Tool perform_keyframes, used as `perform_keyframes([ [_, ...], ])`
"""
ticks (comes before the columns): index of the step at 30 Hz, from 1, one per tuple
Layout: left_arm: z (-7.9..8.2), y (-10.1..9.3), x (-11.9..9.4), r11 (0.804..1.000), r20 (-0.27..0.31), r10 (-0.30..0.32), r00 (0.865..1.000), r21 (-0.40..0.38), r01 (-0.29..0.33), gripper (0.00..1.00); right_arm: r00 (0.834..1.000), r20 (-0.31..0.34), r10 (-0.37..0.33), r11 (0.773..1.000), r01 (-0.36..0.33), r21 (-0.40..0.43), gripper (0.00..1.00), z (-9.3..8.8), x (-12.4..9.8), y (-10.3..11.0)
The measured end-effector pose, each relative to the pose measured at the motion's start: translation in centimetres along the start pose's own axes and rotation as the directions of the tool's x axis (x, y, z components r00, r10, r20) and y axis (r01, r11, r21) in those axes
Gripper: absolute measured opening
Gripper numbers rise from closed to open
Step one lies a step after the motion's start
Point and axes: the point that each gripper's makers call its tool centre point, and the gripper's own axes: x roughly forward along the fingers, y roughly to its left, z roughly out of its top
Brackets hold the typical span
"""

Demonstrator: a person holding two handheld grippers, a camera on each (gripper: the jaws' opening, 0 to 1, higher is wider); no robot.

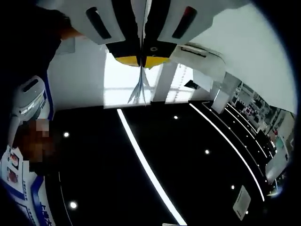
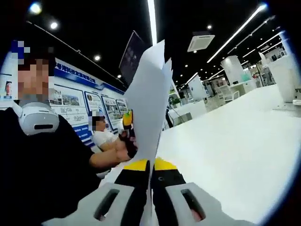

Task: Organize the stack of printing papers by aligning and flattening the scattered papers on the table

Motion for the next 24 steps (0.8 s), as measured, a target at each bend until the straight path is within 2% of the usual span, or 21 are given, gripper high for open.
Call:
perform_keyframes([
  [2,-0.1,1.1,-0.2,0.998,-0.002,0.054,0.999,-0.017,-0.054,0.07,1.000,-0.002,-0.016,1.000,0.016,-0.017,0.00,0.5,-0.1,0.3],
  [5,-0.2,2.0,-0.5,0.995,0.000,0.078,0.997,-0.054,-0.078,0.07,0.999,-0.021,-0.043,0.997,0.041,-0.067,0.00,1.1,-0.2,0.9],
  [7,-0.2,2.0,-0.5,0.995,-0.002,0.080,0.997,-0.059,-0.080,0.07,0.995,-0.054,-0.083,0.989,0.075,-0.127,0.00,1.5,-0.5,1.1],
  [13,-1.0,1.7,-0.1,0.996,-0.041,0.067,0.997,-0.062,-0.070,0.12,0.985,-0.110,-0.136,0.971,0.110,-0.213,0.00,3.3,-1.7,3.1],
  [16,-1.8,1.2,0.3,0.998,-0.087,0.054,0.995,-0.039,-0.057,0.14,0.968,-0.173,-0.183,0.950,0.129,-0.284,0.00,4.1,-2.9,3.2],
  [24,-3.5,0.3,0.8,0.999,-0.172,0.033,0.984,-0.008,-0.035,0.17,0.941,-0.253,-0.224,0.934,0.134,-0.330,0.00,5.3,-4.4,3.8],
])
